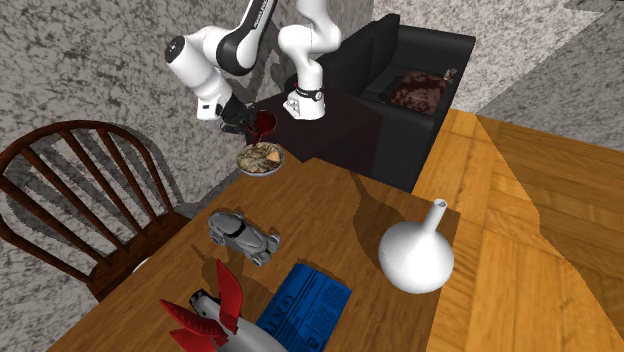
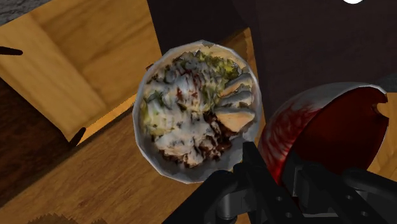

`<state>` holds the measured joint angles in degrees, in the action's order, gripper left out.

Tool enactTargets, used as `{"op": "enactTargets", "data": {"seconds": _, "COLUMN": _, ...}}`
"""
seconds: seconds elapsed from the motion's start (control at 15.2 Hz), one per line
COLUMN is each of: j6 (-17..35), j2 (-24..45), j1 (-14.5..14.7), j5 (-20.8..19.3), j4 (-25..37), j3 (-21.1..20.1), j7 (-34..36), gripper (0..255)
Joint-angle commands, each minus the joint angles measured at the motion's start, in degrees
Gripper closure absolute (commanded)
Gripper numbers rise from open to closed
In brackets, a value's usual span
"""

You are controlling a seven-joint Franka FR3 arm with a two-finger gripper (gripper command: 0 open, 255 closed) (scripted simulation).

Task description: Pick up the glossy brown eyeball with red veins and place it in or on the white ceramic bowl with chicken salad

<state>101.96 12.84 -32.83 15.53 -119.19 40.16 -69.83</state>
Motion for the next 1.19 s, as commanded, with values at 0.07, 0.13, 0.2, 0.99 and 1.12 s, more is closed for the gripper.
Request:
{"op": "enactTargets", "data": {"seconds": 0.07, "j6": 1.0, "j2": -1.1, "j1": -0.8, "j5": -1.4, "j4": -2.0, "j3": 1.0, "j7": -1.5, "gripper": 255}}
{"op": "enactTargets", "data": {"seconds": 0.13, "j6": 1.6, "j2": -0.5, "j1": -0.9, "j5": -1.0, "j4": -2.3, "j3": 0.9, "j7": -1.9, "gripper": 255}}
{"op": "enactTargets", "data": {"seconds": 0.2, "j6": 2.2, "j2": 0.1, "j1": -1.0, "j5": -0.6, "j4": -2.5, "j3": 0.8, "j7": -2.2, "gripper": 255}}
{"op": "enactTargets", "data": {"seconds": 0.99, "j6": 9.3, "j2": 8.0, "j1": -2.9, "j5": 5.1, "j4": -4.2, "j3": -1.6, "j7": -6.9, "gripper": 255}}
{"op": "enactTargets", "data": {"seconds": 1.12, "j6": 9.3, "j2": 8.0, "j1": -2.9, "j5": 5.1, "j4": -4.2, "j3": -1.6, "j7": -6.9, "gripper": 255}}
